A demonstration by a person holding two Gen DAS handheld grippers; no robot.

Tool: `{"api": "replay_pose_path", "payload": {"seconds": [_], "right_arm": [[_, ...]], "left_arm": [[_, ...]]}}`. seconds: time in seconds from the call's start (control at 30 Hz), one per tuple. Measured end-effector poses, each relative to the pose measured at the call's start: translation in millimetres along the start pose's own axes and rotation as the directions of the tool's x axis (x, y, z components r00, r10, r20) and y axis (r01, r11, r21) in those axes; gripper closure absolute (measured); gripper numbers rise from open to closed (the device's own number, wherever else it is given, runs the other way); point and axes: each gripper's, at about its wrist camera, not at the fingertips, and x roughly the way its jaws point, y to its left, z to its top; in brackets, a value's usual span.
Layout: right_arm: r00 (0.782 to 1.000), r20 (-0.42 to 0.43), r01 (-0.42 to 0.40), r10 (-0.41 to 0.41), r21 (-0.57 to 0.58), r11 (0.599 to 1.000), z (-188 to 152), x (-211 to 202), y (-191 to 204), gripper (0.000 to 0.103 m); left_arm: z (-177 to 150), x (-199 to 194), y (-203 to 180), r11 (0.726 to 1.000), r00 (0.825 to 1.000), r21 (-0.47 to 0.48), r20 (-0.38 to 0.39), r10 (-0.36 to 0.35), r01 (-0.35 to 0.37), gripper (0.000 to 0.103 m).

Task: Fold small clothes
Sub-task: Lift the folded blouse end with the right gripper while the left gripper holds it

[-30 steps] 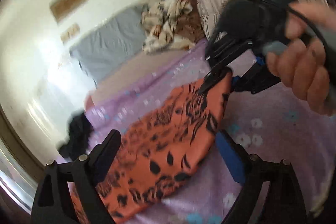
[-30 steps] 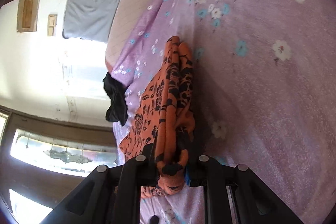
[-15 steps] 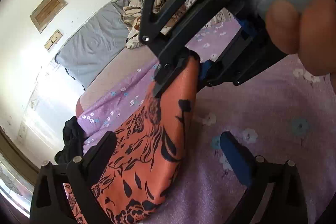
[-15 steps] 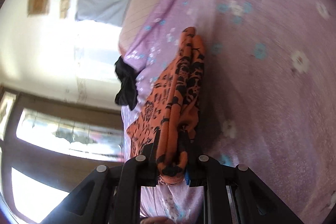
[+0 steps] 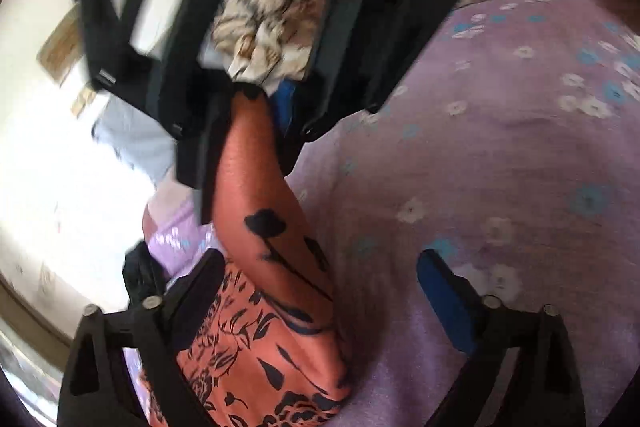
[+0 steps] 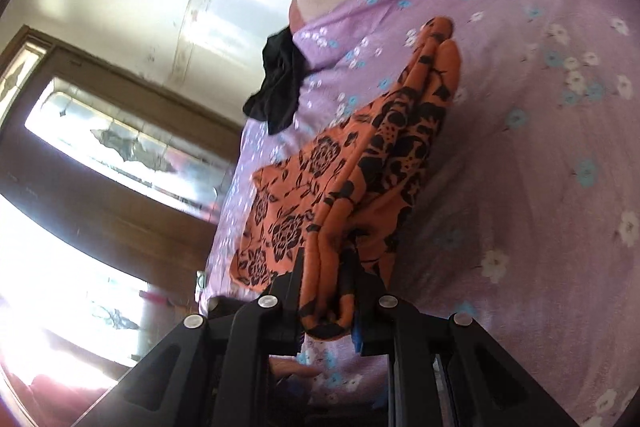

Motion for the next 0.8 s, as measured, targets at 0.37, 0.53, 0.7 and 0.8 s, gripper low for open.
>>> {"api": "replay_pose_path", "payload": {"seconds": [0.37,0.53,0.7,0.8], "right_arm": [[0.981,-0.171,0.083,-0.09,-0.046,0.995,28.8,14.1,33.7,0.072],[0.992,-0.076,0.109,-0.104,0.075,0.991,60.3,-8.6,5.5,0.035],[0.958,-0.055,0.283,-0.28,0.307,0.909,98.5,2.3,-73.9,0.031],[0.96,-0.092,0.279,-0.265,0.431,0.858,107.4,27.6,-120.0,0.031]], "left_arm": [[2.3,9.2,33.4,0.987,1.0,-0.159,-0.026,-0.015,0.011,0.08],[-1.4,11.1,28.2,0.987,0.998,-0.158,-0.054,-0.044,0.035,0.083],[-1.0,10.5,21.8,0.989,0.998,-0.143,-0.047,-0.044,0.037,0.083],[-4.6,21.9,27.1,0.989,0.998,-0.139,-0.048,-0.048,0.041,0.083]]}}
